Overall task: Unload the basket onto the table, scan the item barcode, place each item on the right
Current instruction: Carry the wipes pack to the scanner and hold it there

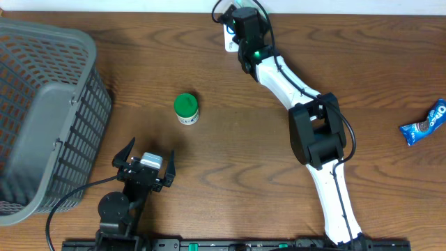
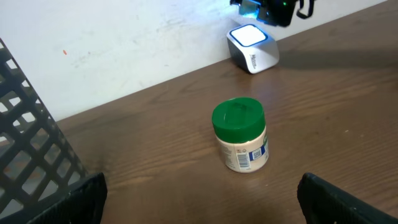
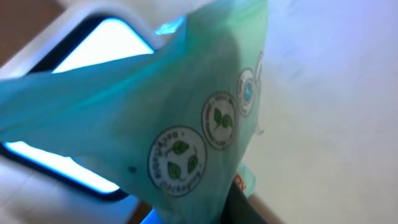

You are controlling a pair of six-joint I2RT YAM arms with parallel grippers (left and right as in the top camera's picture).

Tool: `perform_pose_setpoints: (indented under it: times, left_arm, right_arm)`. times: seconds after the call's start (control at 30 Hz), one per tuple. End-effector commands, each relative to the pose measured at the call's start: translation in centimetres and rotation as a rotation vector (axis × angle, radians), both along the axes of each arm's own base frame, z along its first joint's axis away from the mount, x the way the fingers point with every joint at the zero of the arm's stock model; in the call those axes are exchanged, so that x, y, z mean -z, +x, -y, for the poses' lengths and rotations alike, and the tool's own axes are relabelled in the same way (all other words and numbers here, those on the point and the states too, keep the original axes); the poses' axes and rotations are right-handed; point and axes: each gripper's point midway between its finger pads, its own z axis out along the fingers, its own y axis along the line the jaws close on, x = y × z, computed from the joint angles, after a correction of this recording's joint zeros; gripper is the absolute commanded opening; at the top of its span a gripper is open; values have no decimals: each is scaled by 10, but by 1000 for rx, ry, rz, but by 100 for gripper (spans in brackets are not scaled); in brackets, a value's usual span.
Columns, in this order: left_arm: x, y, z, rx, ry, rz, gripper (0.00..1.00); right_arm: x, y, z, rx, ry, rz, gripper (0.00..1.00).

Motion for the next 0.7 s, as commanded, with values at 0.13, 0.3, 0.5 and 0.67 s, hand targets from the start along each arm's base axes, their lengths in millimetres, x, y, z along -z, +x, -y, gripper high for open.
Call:
perform_pose_setpoints:
  times: [0.13, 0.3, 0.5, 0.67]
  left_arm:
    - [16, -1, 1, 11, 18, -33, 97]
    - [16, -1, 1, 11, 18, -33, 96]
    - [16, -1, 1, 11, 18, -33, 98]
    - [16, -1, 1, 11, 18, -33, 98]
  right_arm:
    - [-22, 7, 2, -115, -430, 29, 1]
    - [-11, 7, 5, -137, -562, -7, 1]
    - [10, 7, 3, -161, -589, -39, 1]
    - [35, 5, 2, -179, -621, -80, 1]
